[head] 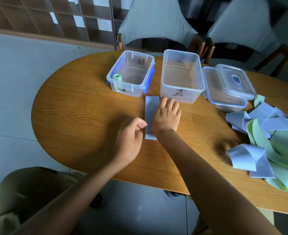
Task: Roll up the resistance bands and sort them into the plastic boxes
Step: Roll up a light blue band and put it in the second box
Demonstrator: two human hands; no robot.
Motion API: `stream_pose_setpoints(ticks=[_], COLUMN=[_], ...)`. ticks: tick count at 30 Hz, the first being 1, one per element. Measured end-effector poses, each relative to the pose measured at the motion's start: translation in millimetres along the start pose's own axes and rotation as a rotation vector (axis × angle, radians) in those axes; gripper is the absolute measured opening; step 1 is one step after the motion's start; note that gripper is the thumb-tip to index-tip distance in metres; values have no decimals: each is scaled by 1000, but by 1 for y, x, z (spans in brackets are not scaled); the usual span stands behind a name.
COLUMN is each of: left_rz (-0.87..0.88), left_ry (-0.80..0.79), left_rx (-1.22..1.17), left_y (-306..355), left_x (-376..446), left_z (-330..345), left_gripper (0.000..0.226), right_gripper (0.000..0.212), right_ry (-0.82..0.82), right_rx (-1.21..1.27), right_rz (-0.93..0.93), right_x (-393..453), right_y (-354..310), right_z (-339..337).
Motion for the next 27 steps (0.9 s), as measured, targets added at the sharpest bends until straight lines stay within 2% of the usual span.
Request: stream_pose_setpoints(ticks=[5,10,15,18,21,27], left_rz=[119,87,66,64,65,75], left_ry=[-78,-55,-32,-25,-8,52], left_rx=[144,177,144,150,162,181], left_y=[7,10,11,13,15,21], left_x=[-19,-16,-20,-30,-43,-73], left_z=[3,10,5,3,0,-2], left_gripper=[21,19,21,22,25,32], right_gripper=[40,29,22,22,28,21], right_ry=[-7,19,-71,-112,-176,-193], right_rx=[58,327,677,866,930,1036], right_rz=[7,52,28,42,58,95], right_x=[0,-1,-4,-26,-60,-121], right_y=[2,10,26,41,51,61], right_z=[-1,-1,-7,-21,-30,-30])
Point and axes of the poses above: each hand's wrist, its own x-axis towards the middle knuckle, its own z-axis out of the palm, y = z × x, the point moved 4 cm from there along x, towards the middle knuckle, and after that the axes turned 6 degrees about -y, right-handed, at the moved point
